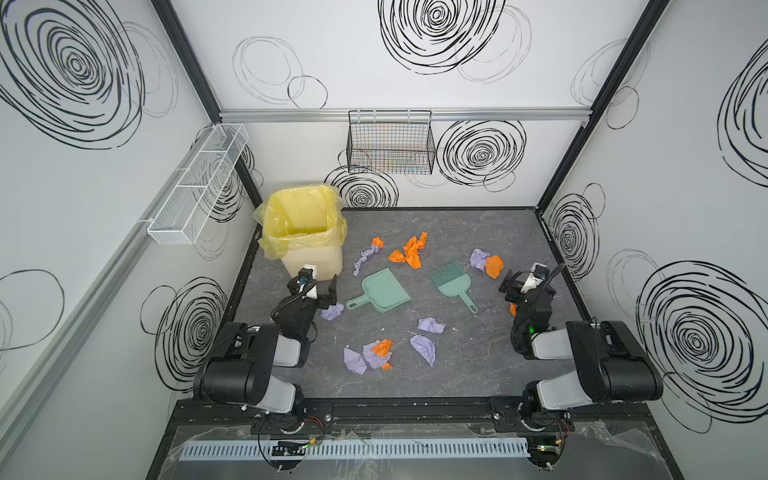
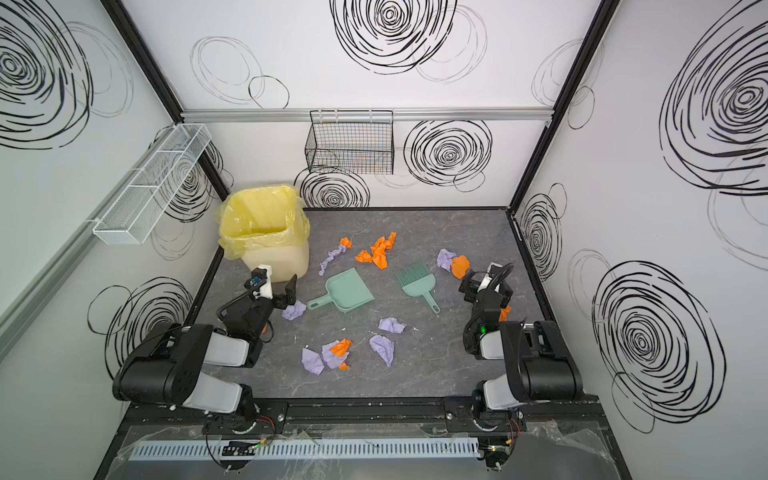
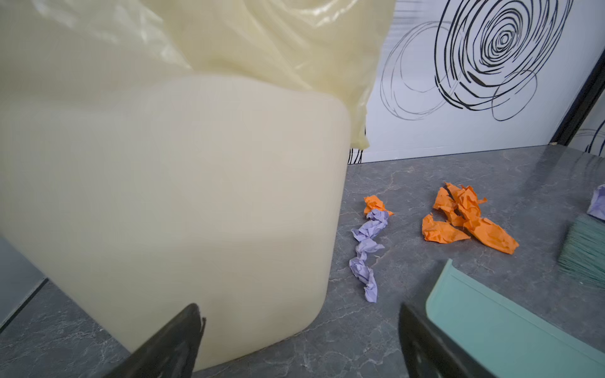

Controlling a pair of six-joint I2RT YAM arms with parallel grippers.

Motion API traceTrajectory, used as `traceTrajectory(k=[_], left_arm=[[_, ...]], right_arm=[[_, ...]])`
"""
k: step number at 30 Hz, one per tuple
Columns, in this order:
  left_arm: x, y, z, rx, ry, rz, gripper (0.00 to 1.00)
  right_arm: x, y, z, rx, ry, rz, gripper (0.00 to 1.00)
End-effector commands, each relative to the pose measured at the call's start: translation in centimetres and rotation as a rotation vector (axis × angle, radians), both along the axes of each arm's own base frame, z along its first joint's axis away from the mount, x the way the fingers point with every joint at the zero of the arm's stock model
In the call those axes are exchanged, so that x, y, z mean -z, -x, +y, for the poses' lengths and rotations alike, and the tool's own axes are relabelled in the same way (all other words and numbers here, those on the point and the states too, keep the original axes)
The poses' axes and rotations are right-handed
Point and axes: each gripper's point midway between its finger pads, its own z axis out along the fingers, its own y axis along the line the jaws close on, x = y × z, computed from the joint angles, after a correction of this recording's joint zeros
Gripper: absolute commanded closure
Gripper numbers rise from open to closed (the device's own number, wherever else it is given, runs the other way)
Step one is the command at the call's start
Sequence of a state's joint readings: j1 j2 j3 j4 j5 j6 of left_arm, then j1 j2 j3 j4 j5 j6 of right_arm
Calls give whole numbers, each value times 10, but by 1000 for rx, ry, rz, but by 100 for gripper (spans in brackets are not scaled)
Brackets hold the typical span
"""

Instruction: Sweep away the paper scraps from the table

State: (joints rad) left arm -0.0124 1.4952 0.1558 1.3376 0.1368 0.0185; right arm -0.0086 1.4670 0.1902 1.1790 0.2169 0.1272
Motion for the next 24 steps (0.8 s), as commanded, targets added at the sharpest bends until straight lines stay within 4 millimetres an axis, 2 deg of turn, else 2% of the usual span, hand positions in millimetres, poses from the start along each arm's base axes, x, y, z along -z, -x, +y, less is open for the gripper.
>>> traceTrajectory(k=[1, 24], left_arm=[[-21, -4, -1, 1, 9, -77, 4], [-22, -4, -1, 16, 13, -82, 4]], right_arm=[[-7, -3, -1, 3, 11, -22, 0], [-7, -3, -1, 1, 12, -21, 0]])
